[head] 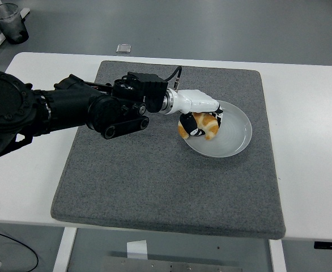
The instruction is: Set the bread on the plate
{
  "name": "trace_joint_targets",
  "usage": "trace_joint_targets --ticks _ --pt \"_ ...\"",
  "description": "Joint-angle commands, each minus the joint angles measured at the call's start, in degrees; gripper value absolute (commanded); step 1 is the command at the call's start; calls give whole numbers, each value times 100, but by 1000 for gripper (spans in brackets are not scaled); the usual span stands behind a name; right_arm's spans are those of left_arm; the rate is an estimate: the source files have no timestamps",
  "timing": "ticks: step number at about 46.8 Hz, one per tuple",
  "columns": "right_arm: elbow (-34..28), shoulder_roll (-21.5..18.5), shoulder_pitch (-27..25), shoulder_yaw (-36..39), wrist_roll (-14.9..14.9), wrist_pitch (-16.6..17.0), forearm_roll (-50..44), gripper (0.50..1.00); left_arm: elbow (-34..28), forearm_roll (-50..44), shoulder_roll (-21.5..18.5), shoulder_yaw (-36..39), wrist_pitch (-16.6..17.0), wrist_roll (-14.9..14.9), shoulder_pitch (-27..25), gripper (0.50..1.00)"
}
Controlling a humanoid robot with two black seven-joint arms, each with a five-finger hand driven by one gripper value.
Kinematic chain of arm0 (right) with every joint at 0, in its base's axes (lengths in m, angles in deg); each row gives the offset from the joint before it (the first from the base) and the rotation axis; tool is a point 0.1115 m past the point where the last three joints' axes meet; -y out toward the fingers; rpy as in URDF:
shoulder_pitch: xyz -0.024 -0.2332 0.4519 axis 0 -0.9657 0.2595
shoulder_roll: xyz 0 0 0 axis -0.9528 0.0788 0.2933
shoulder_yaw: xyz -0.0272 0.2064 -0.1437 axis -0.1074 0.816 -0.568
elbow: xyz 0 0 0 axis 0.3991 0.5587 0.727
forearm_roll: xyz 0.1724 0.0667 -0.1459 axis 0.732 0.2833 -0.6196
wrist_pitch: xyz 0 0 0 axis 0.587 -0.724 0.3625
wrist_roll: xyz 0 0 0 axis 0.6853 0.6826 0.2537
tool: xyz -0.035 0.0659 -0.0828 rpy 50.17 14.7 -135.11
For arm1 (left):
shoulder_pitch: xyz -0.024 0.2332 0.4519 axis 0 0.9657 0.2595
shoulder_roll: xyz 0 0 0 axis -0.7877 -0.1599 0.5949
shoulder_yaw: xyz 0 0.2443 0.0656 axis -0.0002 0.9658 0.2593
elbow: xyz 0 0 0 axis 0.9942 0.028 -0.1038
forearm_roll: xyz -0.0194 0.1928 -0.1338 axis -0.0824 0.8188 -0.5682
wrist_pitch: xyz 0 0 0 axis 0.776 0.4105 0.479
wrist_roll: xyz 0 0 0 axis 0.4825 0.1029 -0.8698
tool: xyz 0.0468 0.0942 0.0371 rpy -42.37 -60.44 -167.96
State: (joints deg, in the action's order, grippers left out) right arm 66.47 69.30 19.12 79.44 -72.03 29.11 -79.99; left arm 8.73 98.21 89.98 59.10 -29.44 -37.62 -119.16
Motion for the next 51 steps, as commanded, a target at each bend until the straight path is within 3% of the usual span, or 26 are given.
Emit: trace_joint_targets --ticks 1,41,51 --pt "0 0 -3 -2 0 0 0 932 -9 0 0 -8 1 1 0 500" --pt "0 0 -3 -2 0 0 0 932 0 79 0 -9 62 -42 80 500" --pt "0 0 -3 7 0 0 0 932 0 79 0 -17 203 -43 62 754"
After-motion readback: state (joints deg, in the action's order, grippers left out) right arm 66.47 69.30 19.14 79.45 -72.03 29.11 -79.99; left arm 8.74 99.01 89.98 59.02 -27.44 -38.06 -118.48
